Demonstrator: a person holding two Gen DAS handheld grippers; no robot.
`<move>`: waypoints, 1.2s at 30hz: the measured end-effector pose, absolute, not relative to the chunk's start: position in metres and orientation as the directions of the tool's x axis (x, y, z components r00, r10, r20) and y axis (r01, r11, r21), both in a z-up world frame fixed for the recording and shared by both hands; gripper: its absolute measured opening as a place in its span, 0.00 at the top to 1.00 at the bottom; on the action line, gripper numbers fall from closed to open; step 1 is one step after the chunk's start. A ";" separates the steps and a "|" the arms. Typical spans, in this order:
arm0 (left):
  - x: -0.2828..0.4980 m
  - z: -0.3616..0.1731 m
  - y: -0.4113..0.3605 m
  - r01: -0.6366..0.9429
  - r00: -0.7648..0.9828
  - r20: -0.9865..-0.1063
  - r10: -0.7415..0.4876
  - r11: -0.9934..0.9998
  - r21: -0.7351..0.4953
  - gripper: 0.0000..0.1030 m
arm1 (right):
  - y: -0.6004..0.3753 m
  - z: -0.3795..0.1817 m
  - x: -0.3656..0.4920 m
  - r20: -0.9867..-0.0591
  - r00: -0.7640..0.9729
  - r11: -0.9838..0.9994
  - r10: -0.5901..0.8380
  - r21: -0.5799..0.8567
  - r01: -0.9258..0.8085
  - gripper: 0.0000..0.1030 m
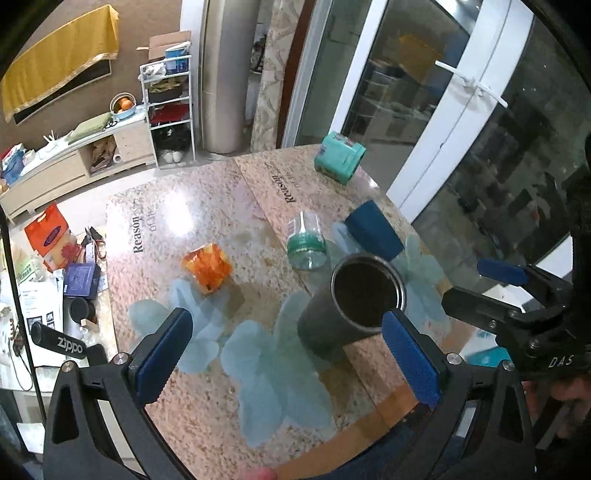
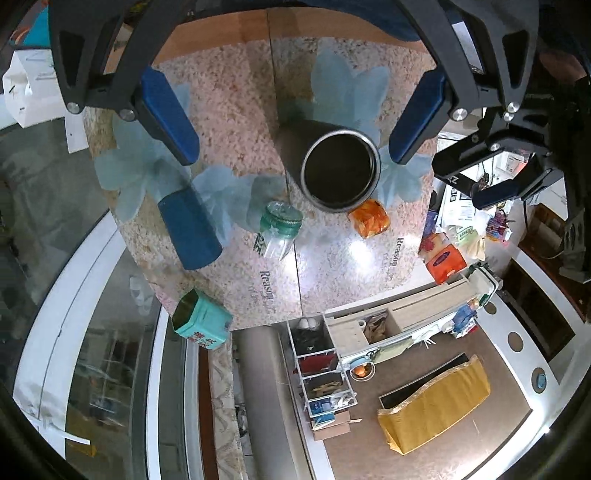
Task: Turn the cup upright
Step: 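Open the left gripper and withdraw from the upright black cup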
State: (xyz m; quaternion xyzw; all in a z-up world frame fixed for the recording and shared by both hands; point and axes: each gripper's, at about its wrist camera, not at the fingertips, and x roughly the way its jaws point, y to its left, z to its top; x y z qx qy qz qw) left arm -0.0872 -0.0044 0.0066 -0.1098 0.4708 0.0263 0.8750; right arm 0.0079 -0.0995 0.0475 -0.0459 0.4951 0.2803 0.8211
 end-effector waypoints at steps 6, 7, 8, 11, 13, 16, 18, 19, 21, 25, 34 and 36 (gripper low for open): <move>-0.091 0.001 0.002 -0.156 0.541 -0.839 -0.054 0.974 -0.164 0.00 | -0.091 0.041 0.002 -0.849 0.340 0.842 0.403 0.199 -0.501 0.00; -0.091 0.002 0.003 -0.158 0.543 -0.838 -0.053 0.974 -0.163 0.00 | -0.089 0.042 0.001 -0.849 0.342 0.843 0.402 0.197 -0.501 0.00; -0.091 0.003 0.005 -0.160 0.547 -0.836 -0.052 0.973 -0.165 0.00 | -0.089 0.043 0.001 -0.850 0.343 0.842 0.401 0.194 -0.503 0.00; -0.093 0.006 0.006 -0.155 0.557 -0.829 -0.053 0.974 -0.166 0.00 | -0.088 0.047 0.000 -0.843 0.356 0.841 0.402 0.186 -0.508 0.00; -0.092 0.008 0.005 -0.151 0.558 -0.828 -0.047 0.976 -0.158 0.00 | -0.089 0.048 0.000 -0.840 0.362 0.842 0.404 0.186 -0.507 0.00; -0.092 0.010 0.003 -0.144 0.566 -0.823 -0.050 0.977 -0.158 0.00 | -0.090 0.049 0.000 -0.838 0.366 0.842 0.405 0.186 -0.507 0.00; -0.092 0.011 0.003 -0.140 0.568 -0.822 -0.052 0.977 -0.159 0.00 | -0.092 0.049 0.000 -0.834 0.368 0.841 0.410 0.189 -0.507 0.00; -0.091 0.012 0.002 -0.139 0.569 -0.821 -0.052 0.978 -0.158 0.00 | -0.092 0.049 0.000 -0.834 0.369 0.841 0.411 0.190 -0.507 0.00; -0.090 0.011 0.002 -0.140 0.567 -0.822 -0.052 0.978 -0.158 0.00 | -0.093 0.048 0.001 -0.834 0.368 0.841 0.412 0.193 -0.506 0.00; -0.091 0.012 0.001 -0.139 0.568 -0.822 -0.052 0.978 -0.157 0.00 | -0.093 0.048 0.001 -0.833 0.368 0.841 0.413 0.194 -0.505 0.00; -0.088 0.012 0.000 -0.136 0.569 -0.821 -0.044 0.980 -0.146 0.00 | -0.096 0.051 0.002 -0.829 0.378 0.843 0.413 0.192 -0.502 0.00; -0.088 0.011 -0.001 -0.133 0.569 -0.821 -0.047 0.980 -0.149 0.00 | -0.096 0.051 0.002 -0.829 0.376 0.843 0.415 0.194 -0.502 0.00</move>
